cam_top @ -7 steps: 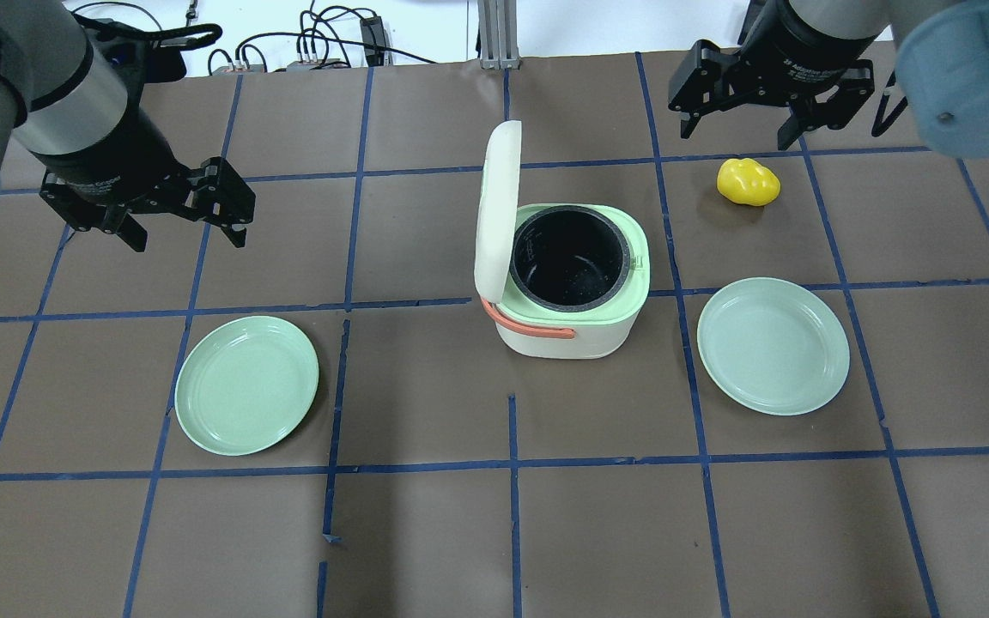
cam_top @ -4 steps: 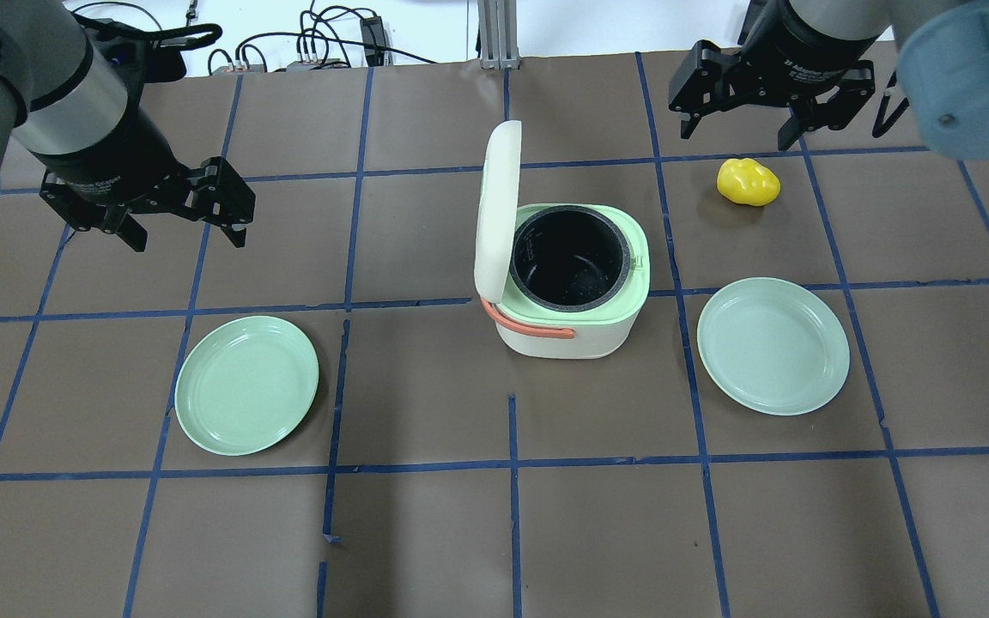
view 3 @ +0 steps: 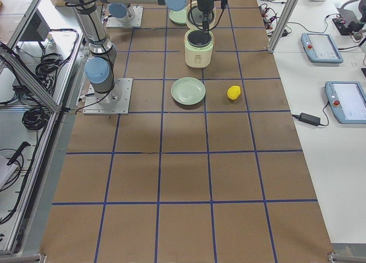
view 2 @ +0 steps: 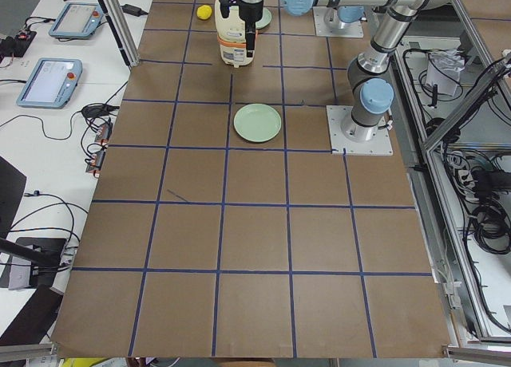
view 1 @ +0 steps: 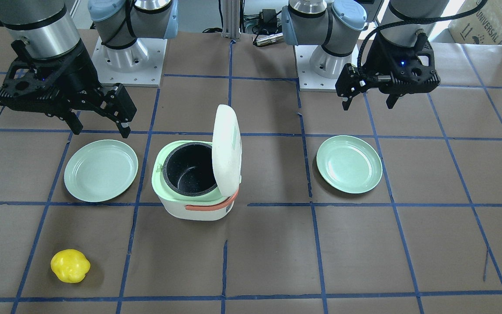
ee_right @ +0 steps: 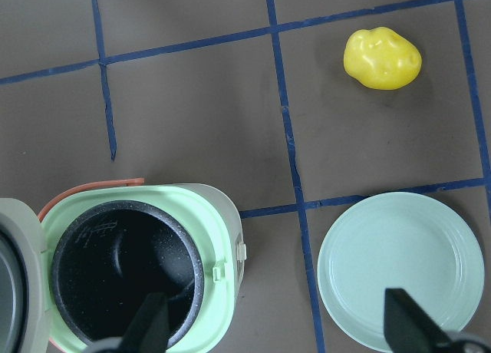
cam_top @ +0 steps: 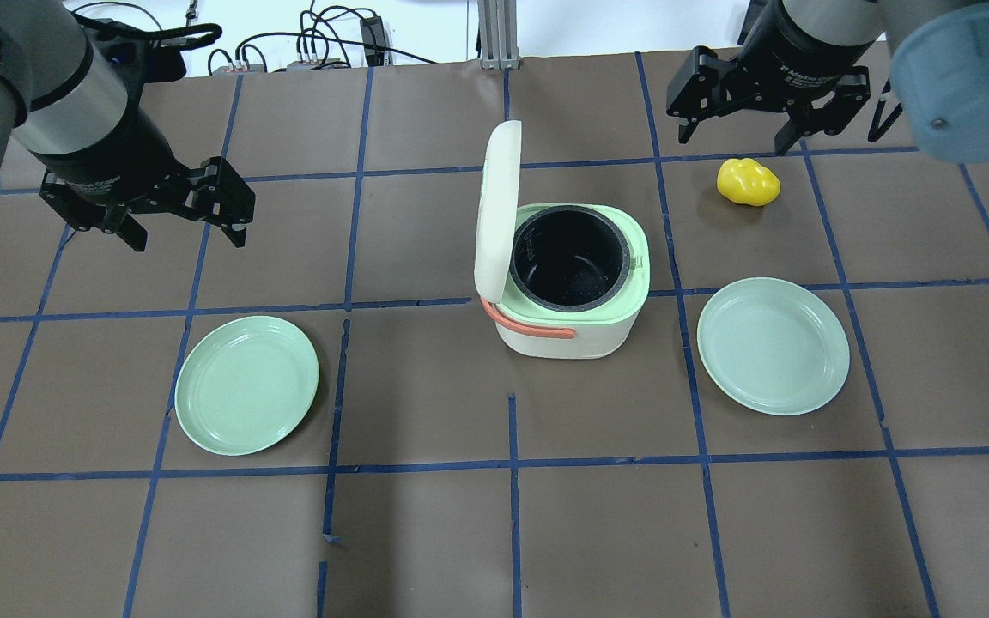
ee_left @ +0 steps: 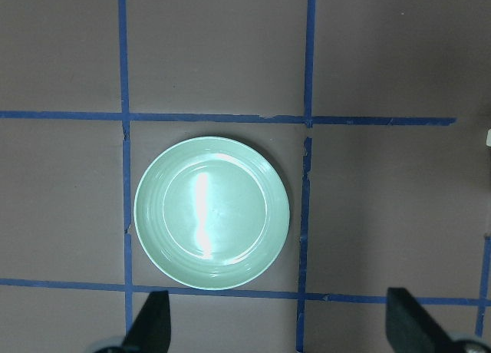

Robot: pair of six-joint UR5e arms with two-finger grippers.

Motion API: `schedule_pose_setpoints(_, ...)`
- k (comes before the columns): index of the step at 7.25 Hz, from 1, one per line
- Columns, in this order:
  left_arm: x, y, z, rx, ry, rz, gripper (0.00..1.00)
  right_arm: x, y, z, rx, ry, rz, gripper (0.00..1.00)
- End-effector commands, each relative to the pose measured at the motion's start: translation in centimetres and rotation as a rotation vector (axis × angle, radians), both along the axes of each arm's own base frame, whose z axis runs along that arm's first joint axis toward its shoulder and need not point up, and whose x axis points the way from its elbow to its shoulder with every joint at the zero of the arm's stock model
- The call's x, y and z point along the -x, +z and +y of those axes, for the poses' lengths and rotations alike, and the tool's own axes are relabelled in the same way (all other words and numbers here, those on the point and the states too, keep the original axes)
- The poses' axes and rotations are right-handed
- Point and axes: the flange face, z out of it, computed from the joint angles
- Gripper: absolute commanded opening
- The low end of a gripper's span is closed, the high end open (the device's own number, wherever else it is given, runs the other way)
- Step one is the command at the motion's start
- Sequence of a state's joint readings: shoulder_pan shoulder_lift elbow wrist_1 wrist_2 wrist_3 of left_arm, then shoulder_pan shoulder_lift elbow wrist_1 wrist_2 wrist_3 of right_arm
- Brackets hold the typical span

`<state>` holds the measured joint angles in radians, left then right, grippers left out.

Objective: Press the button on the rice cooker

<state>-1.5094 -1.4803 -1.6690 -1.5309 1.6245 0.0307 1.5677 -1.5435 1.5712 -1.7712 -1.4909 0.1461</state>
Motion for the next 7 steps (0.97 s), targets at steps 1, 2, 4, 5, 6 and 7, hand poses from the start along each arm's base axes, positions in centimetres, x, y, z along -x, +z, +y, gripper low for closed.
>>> schedule_pose_setpoints(1, 0.0, 0.0, 0.0, 0.0, 0.0, 0.0, 1.0, 0.0, 0.0, 0.0, 0.001, 0.0, 0.0, 1.0)
schedule_pose_setpoints(2, 0.0, 0.0, 0.0, 0.0, 0.0, 0.0, 1.0, 0.1, 0.1, 0.0, 0.003, 0.005, 0.007, 1.0)
schedule_pose_setpoints(4, 0.0, 0.0, 0.0, 0.0, 0.0, 0.0, 1.0, 0.2, -0.2, 0.0, -0.002, 0.044, 0.025, 0.99)
schedule_pose_setpoints(5, 0.0, 0.0, 0.0, -0.001, 0.0, 0.0, 1.0, 0.2, -0.7, 0.1, -0.009, 0.102, 0.036, 0.98)
schedule_pose_setpoints(6, 0.0, 0.0, 0.0, 0.0, 0.0, 0.0, 1.0, 0.1, -1.5, 0.4, -0.025, 0.107, 0.028, 0.99)
schedule_pose_setpoints(7, 0.0, 0.0, 0.0, 0.0, 0.0, 0.0, 1.0, 0.1, -1.8, 0.4, -0.031, 0.108, 0.026, 0.99)
